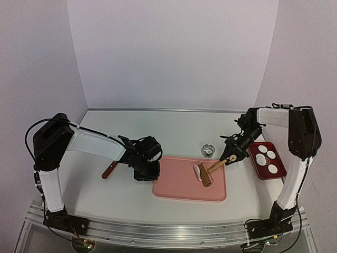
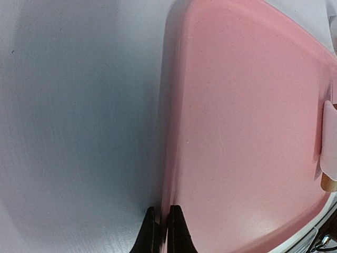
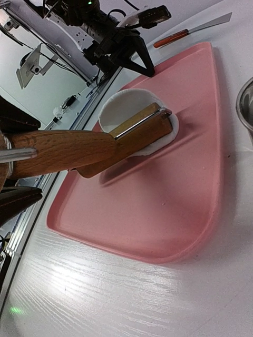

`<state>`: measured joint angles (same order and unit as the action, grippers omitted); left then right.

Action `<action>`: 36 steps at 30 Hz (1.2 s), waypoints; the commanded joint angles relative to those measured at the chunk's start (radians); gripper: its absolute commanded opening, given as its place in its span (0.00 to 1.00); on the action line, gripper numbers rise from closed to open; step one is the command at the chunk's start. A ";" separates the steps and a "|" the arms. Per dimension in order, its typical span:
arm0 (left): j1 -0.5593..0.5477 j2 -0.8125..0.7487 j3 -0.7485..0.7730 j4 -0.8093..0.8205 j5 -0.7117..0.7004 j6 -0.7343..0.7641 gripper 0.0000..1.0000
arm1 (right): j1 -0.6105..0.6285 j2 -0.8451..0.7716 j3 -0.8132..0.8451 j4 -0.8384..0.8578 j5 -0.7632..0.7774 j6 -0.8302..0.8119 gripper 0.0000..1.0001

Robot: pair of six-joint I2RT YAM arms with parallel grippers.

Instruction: Roll out the dumpling wrappers from the dough

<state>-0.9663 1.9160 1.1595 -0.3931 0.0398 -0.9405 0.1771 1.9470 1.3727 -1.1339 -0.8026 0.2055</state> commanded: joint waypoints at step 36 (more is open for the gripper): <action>-0.002 -0.138 -0.172 -0.028 0.116 0.102 0.00 | -0.027 -0.155 0.066 0.071 0.107 0.059 0.00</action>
<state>-0.9340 1.8342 1.0421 -0.3559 0.1142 -0.8528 0.1301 1.8703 1.3968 -1.1244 -0.7078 0.2452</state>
